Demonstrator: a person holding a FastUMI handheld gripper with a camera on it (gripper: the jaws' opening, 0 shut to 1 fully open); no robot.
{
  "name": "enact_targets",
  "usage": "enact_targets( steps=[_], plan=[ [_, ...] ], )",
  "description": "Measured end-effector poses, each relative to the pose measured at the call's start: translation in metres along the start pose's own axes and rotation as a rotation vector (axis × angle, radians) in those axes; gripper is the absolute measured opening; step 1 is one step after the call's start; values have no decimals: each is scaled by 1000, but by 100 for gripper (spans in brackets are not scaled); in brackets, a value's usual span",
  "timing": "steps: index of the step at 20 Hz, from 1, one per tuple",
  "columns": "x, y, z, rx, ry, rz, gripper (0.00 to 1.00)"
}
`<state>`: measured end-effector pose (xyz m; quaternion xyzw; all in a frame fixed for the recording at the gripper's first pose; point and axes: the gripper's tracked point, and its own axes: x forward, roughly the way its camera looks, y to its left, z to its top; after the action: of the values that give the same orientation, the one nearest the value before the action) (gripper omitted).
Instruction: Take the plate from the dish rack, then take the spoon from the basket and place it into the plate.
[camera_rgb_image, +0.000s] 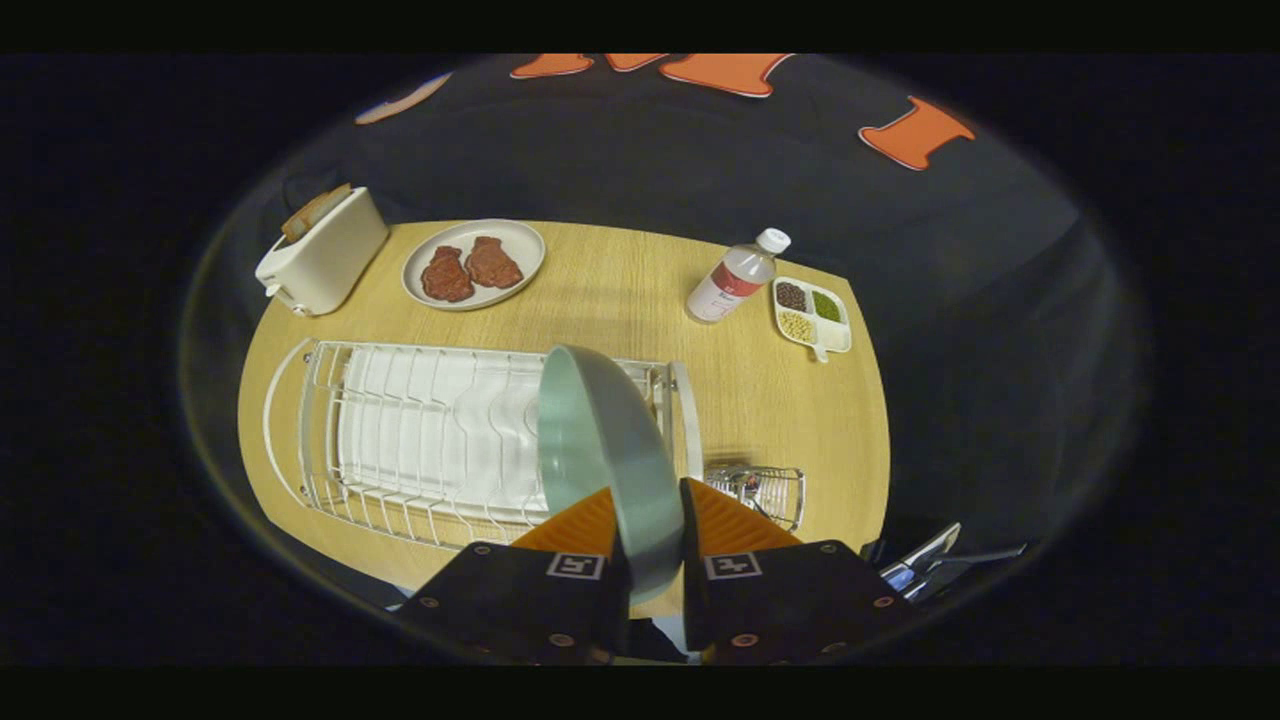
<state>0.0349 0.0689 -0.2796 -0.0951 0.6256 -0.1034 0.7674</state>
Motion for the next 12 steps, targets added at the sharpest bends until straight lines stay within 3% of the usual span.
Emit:
enact_targets(
  steps=[3, 12],
  plan=[
    [-15, -7, -8, 5, -34, 32, 22],
    [-31, -17, -93, 156, 15, 290, 22]
  ],
)
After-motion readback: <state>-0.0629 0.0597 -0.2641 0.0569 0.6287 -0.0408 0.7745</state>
